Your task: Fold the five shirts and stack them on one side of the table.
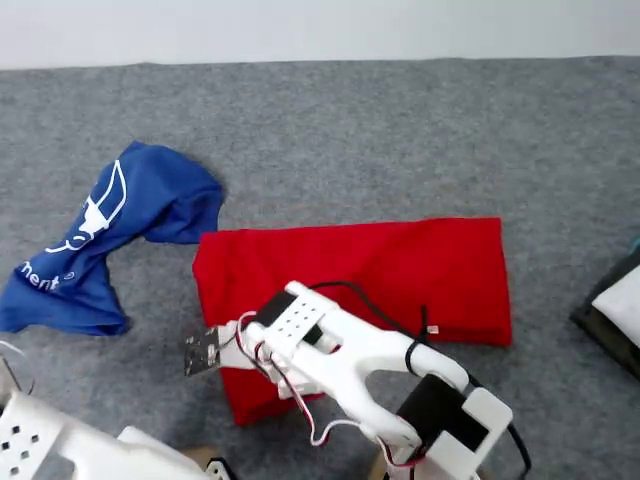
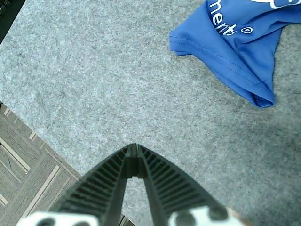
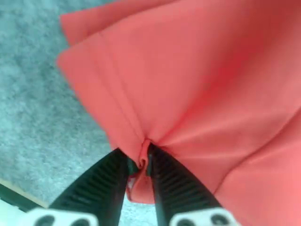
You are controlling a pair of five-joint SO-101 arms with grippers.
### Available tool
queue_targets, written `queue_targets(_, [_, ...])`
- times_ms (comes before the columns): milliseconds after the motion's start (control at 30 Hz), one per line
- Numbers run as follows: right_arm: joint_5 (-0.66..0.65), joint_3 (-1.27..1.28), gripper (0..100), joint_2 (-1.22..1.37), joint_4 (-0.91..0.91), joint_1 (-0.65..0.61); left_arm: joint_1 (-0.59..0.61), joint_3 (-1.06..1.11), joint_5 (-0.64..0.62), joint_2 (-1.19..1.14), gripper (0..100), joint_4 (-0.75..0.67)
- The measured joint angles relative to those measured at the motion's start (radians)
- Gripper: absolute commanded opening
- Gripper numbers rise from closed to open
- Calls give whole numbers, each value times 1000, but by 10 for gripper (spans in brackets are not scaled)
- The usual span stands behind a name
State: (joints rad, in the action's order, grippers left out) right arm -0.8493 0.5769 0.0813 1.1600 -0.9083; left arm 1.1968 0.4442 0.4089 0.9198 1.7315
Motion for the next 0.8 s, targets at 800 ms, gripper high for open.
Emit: queue_targets(800, [-77, -157, 9, 3, 126, 112, 0, 0, 0, 0, 3, 0])
